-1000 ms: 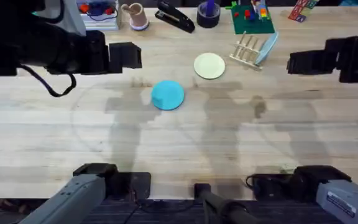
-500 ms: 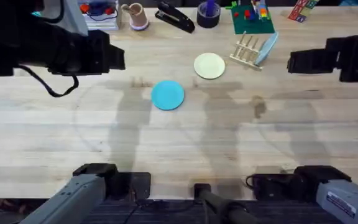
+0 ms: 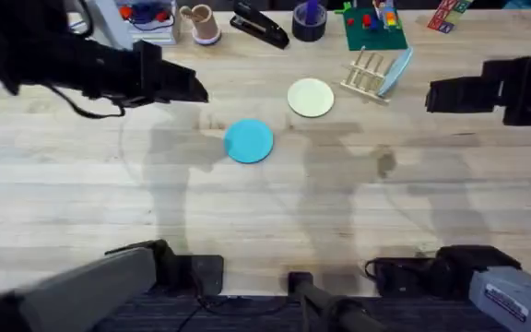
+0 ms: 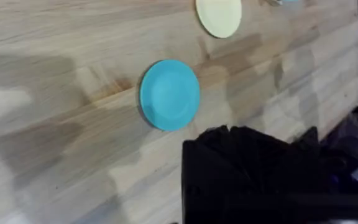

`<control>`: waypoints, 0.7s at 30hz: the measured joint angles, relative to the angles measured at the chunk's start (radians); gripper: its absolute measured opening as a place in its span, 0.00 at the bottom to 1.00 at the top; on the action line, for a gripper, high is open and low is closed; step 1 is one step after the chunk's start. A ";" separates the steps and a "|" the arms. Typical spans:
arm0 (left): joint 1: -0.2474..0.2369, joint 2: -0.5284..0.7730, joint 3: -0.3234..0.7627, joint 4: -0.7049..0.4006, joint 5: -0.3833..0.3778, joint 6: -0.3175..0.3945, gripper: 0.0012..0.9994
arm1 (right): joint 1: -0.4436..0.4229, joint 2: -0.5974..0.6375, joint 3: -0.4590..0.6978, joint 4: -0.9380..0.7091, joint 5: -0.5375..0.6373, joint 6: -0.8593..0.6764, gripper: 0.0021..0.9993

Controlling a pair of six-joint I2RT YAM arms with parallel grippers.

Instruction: Pick up the plates from the table one by one and place each into a slot on the dish rack.

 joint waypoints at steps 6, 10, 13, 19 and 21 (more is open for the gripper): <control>0.005 0.126 -0.012 0.013 0.101 0.115 0.04 | 0.000 0.000 0.000 0.000 0.000 0.000 1.00; 0.022 0.163 -0.086 0.068 0.139 0.166 0.04 | 0.000 0.000 0.000 0.000 0.000 0.000 1.00; 0.037 0.187 -0.142 0.122 0.153 0.184 0.04 | 0.000 0.000 0.000 0.000 0.000 0.000 1.00; 0.040 0.265 -0.201 0.195 0.173 0.197 0.04 | 0.000 0.000 0.000 0.000 0.000 0.000 1.00; 0.038 0.305 -0.206 0.218 0.177 0.200 0.04 | 0.000 0.000 0.000 0.000 0.000 0.000 1.00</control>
